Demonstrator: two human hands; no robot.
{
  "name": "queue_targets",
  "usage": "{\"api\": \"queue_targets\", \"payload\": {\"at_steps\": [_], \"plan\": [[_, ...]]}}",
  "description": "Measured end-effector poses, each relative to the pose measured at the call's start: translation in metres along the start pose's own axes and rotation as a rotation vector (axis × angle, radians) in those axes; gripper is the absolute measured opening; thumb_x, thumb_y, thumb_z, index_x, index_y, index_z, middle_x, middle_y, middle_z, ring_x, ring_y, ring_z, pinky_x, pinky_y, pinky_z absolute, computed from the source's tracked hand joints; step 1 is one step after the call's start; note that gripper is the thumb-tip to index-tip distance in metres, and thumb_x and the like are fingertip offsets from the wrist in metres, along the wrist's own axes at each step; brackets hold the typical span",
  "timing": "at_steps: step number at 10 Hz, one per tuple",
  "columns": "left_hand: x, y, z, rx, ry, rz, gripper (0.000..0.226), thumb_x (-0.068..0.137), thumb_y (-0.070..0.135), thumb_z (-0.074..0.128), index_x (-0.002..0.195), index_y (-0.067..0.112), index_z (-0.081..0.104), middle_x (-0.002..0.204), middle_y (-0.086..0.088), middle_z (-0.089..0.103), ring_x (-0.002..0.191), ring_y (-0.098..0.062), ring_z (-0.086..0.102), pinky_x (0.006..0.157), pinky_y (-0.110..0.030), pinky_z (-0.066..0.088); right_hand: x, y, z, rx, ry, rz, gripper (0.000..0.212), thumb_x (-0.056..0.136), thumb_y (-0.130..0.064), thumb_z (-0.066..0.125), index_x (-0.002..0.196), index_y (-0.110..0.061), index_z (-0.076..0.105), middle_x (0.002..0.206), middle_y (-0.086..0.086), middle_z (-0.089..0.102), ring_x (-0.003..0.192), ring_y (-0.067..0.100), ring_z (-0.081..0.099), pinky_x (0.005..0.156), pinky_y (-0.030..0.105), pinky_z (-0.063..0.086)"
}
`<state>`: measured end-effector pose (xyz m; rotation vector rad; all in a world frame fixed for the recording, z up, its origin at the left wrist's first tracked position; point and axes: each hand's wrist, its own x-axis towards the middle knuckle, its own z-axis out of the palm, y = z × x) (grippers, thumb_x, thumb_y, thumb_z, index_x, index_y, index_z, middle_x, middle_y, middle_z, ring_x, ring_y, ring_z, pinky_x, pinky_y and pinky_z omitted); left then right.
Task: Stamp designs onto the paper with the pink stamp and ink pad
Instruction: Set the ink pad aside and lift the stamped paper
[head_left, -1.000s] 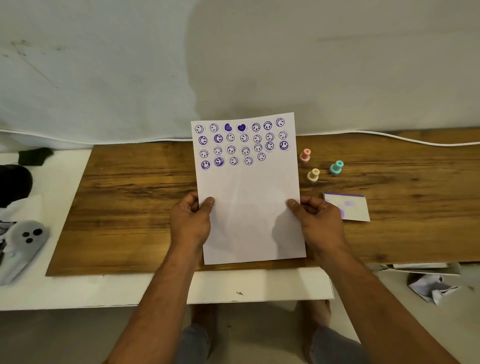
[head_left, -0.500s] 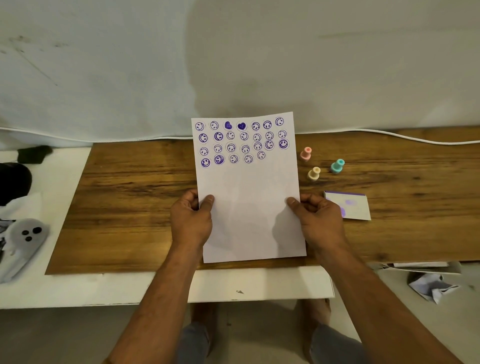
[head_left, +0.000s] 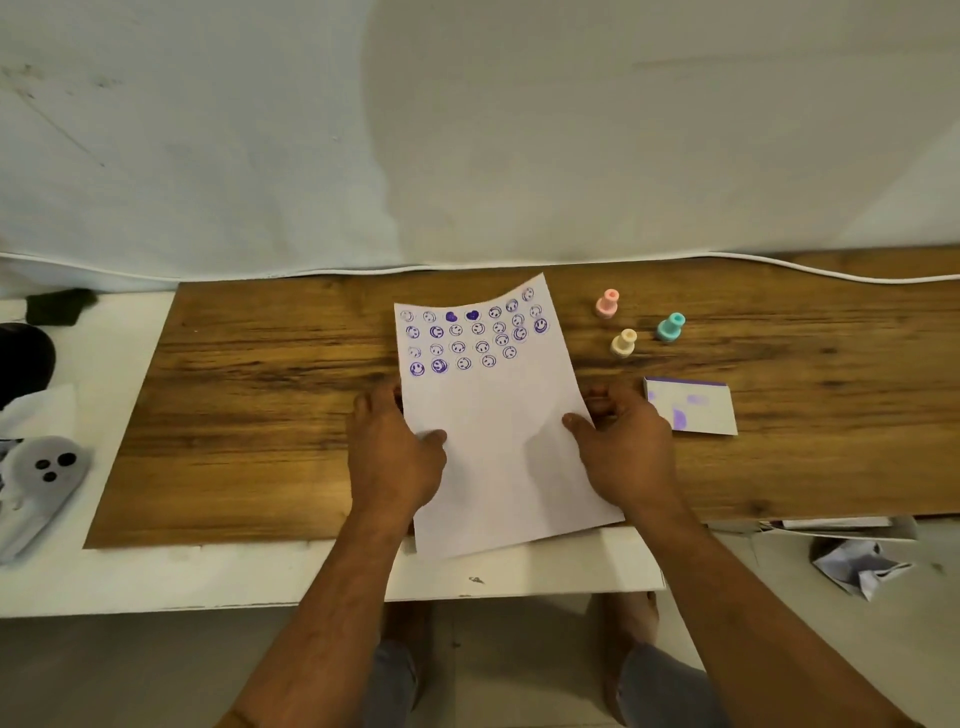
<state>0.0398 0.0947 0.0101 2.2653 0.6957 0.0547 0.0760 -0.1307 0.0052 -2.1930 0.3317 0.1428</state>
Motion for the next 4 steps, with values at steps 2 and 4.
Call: {"api": "queue_targets", "payload": {"at_steps": [2,4], "plan": [[-0.0051,-0.002,0.0016,0.318,0.044,0.14,0.058,0.082,0.025,0.079,0.136,0.026,0.06,0.143,-0.004,0.052,0.136,-0.033,0.033,0.107,-0.048,0.034,-0.0074,0.0029,0.0095,-0.376,0.09,-0.282,0.036,0.091,-0.025,0.08,0.125,-0.019,0.069,0.124,0.007,0.061,0.105,0.024,0.062,0.084,0.036,0.056],[-0.0075,-0.0041,0.0018,0.39,0.027,0.145,0.049,0.086,0.03,0.074,0.133,0.028,0.064,0.147,0.0,0.051,0.14,-0.032,0.028,0.106,-0.051,0.033,-0.007,0.0014,0.0079,-0.519,0.043,-0.359,0.032,0.096,-0.033,0.071,0.124,-0.018,0.073,0.123,0.006,0.07,0.114,0.028,0.059,0.093,0.041,0.051]]}}
